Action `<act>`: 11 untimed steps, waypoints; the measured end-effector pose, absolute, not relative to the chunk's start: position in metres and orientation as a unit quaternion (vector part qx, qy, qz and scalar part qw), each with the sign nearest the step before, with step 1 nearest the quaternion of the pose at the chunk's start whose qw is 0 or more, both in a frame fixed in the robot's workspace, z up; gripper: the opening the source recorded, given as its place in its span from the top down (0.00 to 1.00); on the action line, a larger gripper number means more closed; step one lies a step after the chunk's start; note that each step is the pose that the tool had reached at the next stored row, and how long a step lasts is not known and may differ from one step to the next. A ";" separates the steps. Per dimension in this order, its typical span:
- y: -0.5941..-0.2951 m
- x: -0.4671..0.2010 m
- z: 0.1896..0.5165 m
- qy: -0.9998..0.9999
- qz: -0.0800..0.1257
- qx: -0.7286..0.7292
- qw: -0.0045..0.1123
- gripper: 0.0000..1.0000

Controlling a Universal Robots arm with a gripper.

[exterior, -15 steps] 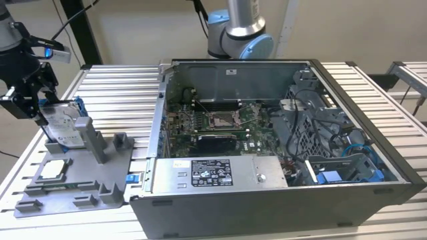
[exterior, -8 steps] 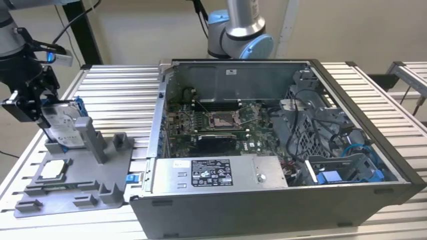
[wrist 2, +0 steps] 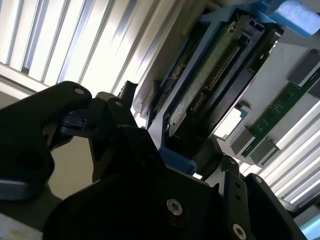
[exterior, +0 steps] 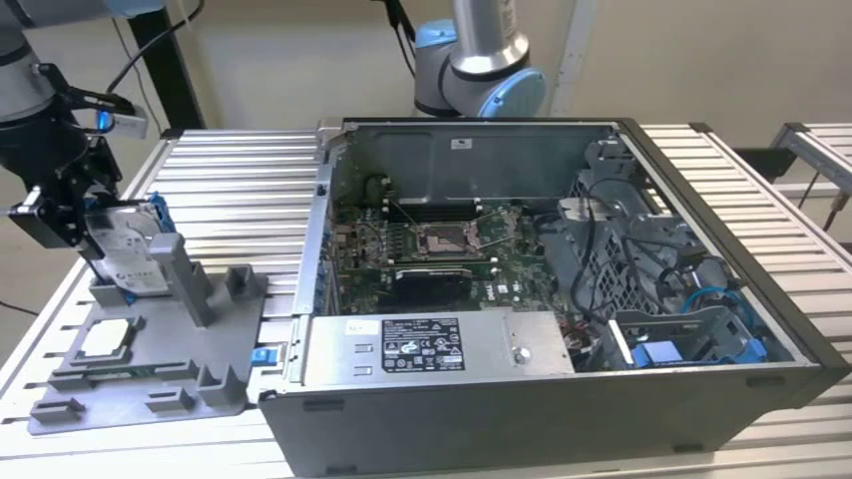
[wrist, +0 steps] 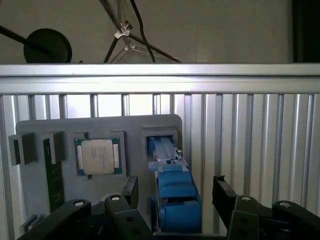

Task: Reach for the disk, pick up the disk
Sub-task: 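Pick up the disk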

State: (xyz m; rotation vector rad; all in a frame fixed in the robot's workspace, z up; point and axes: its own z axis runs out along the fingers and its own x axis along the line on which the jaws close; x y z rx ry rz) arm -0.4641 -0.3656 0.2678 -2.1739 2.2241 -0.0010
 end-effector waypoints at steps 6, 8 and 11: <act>-0.366 -0.464 0.266 0.715 0.000 -0.699 0.016 0.00; -0.366 -0.464 0.266 0.715 0.000 -0.699 0.017 0.00; -0.366 -0.464 0.265 0.715 0.000 -0.699 0.017 0.00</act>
